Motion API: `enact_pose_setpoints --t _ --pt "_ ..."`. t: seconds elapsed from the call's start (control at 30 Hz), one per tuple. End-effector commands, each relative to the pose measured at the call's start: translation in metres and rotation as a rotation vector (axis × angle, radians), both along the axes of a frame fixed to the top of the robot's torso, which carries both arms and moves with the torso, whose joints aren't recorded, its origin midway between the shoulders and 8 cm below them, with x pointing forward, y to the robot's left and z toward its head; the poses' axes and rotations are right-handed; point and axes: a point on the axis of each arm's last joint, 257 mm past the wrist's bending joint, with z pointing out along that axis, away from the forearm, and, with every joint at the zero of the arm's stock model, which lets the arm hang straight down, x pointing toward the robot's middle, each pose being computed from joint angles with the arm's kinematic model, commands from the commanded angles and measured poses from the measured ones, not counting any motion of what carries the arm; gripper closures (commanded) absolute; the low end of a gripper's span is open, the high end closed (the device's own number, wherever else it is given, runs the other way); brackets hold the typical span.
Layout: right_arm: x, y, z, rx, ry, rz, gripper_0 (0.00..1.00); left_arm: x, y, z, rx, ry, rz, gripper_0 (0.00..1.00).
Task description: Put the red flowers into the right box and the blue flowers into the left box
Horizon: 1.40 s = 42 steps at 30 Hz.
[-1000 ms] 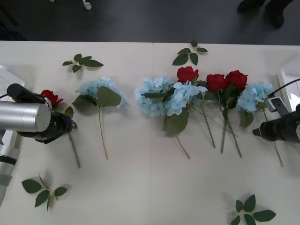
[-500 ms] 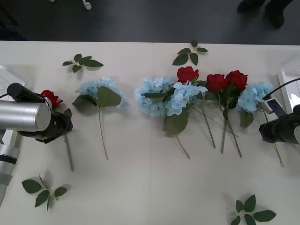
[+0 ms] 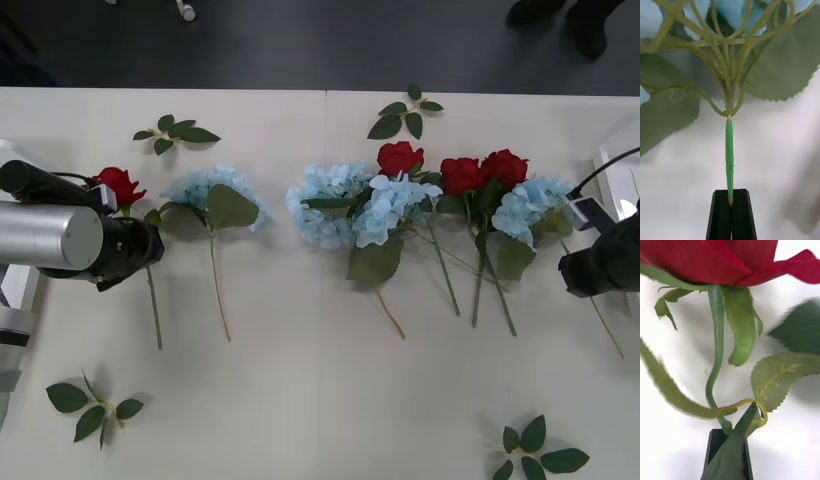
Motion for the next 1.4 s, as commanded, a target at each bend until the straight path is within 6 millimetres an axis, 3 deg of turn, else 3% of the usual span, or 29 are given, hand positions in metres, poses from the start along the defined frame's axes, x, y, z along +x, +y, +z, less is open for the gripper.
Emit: enact_pose_setpoints --t 0.03,0.3,0.47,0.6,0.8,1.07,1.4 --pt "0.009 0.017 0.067 0.04 -0.048 0.038 1.0 0.003 -0.001 0.056 -0.029 -0.135 -0.066 1.0" --pt "-0.021 0.033 0.143 0.085 -0.024 0.098 1.0 -0.021 -0.03 0.131 -0.101 -0.298 -0.345 1.0" --pt "-0.043 0.039 0.17 0.042 -0.024 0.207 1.0 -0.042 -0.042 0.168 -0.163 -0.403 -0.553 1.0" --pt "-0.053 0.037 0.175 -0.046 -0.04 0.338 1.0 -0.057 -0.056 0.185 -0.179 -0.47 -0.689 1.0" --pt "-0.053 0.023 0.163 -0.253 -0.049 0.617 1.0 -0.082 -0.089 0.214 -0.208 -0.634 -0.917 1.0" --pt "-0.045 0.031 0.163 -0.231 -0.097 0.64 1.0 -0.111 -0.121 0.256 -0.193 -0.892 -1.159 1.0" --pt "-0.045 0.031 0.158 -0.211 -0.093 0.637 1.0 -0.147 -0.154 0.274 -0.078 -1.153 -1.449 1.0"
